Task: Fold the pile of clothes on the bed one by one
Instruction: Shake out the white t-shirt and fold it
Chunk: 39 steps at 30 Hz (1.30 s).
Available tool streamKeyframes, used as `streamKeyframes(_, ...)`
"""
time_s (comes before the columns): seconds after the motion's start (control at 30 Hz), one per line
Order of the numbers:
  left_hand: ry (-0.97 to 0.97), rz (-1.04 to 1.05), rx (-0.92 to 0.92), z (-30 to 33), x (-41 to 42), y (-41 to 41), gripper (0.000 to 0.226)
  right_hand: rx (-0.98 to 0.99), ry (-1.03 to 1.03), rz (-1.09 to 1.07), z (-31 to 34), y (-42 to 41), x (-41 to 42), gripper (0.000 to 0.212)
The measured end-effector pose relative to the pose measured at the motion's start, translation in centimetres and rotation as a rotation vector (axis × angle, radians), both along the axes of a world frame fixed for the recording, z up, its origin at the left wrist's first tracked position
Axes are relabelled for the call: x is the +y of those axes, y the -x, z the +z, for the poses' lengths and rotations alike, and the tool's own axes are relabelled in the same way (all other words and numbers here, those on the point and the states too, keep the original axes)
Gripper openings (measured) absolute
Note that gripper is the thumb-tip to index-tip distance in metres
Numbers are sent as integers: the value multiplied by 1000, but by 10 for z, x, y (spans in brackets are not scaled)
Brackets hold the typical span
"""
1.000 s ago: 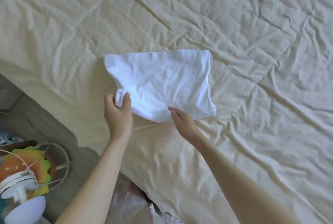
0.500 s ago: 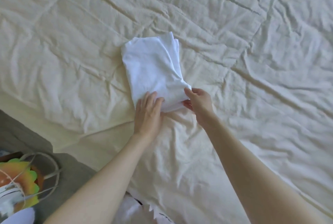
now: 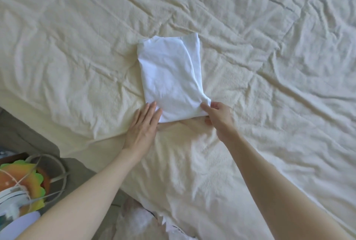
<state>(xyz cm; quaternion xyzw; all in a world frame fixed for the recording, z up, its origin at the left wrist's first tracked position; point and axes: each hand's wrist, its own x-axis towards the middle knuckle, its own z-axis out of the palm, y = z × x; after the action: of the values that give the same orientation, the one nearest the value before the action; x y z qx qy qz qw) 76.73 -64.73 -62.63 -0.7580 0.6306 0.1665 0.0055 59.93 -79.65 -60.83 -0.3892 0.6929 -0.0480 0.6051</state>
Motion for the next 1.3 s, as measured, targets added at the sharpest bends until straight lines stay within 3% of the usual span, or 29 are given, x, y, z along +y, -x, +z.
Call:
streamKeyframes(0.1, 41, -27, -50, -3, -5, -3, 63, -151, -89, -26, 5, 0, -4, 13)
streamKeyframes(0.27, 131, -21, 12, 7, -7, -10, 56, -169, -114, -140, 11, -2, -1, 6)
streamKeyframes(0.4, 143, -41, 107, 29, 6, -10, 52, -138, -112, -192, 23, 13, 17, 17)
streamKeyframes(0.47, 37, 2, 274, 46, 22, -5, 47, -121, -168, -192, 33, 30, 35, 14)
streamKeyframes(0.6, -412, 185, 523, 75, 59, 7, 32, -48, -356, -164, 53, 72, 80, 11)
streamKeyframes(0.73, -549, 190, 718, 90, 76, 11, 13, -8, -440, -66, 70, 94, 97, 11)
streamKeyframes(0.83, -453, 325, 802, 90, 69, -2, 19, -31, -344, -47, 75, 82, 81, 11)
streamKeyframes(0.97, -127, 608, 874, 76, 46, -18, 12, -49, -181, -77, 78, 36, 46, 10)
streamKeyframes(1.1, 18, 751, 804, 53, 20, -30, 4, -74, 5, -115, 70, -5, 25, 11)
streamKeyframes(1.17, 32, 777, 695, 41, 9, -31, 11, 77, 212, 98, 61, -16, 30, 25)
streamKeyframes(1.23, 3, 765, 579, 35, 4, -29, 20, 254, 500, 472, 57, -20, 49, 35)
streamKeyframes(1.3, 14, 819, 549, 34, 4, -22, 27, 289, 735, 810, 49, -17, 72, 40)
